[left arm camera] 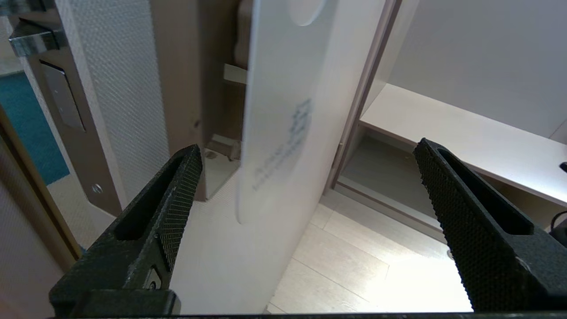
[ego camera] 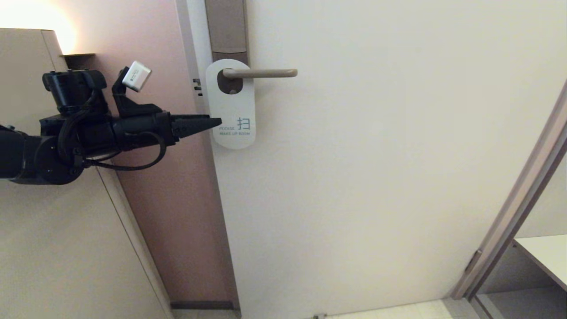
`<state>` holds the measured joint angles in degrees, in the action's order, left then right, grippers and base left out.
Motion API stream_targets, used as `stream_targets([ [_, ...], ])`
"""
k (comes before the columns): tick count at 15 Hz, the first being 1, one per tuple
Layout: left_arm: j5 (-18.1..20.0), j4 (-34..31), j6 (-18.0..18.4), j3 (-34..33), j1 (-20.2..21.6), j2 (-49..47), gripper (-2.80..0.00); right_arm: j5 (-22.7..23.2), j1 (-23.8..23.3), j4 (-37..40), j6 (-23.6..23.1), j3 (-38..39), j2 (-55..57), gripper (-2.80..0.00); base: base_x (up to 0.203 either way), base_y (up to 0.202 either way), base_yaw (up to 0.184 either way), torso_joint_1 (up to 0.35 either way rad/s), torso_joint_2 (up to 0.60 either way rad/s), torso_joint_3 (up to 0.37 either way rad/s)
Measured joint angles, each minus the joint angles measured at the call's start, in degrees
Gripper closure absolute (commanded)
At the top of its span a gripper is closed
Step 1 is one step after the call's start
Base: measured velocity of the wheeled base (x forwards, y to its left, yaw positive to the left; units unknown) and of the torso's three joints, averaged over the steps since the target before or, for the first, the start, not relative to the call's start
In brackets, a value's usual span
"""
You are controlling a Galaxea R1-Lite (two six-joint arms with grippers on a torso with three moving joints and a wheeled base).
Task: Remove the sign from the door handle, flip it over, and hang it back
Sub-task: Take down the sign
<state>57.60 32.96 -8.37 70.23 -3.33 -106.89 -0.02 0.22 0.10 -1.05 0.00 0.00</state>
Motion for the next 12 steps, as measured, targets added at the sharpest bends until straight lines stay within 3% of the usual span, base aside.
stream_targets([
  [12, 0.37, -0.02, 0.01, 1.05, -3.3, -1.74, -2.8, 0.02, 0.02, 0.0, -0.02, 0.0, 0.0, 0.0, 0.0, 0.0, 0.0, 0.0, 0.0, 0.0],
])
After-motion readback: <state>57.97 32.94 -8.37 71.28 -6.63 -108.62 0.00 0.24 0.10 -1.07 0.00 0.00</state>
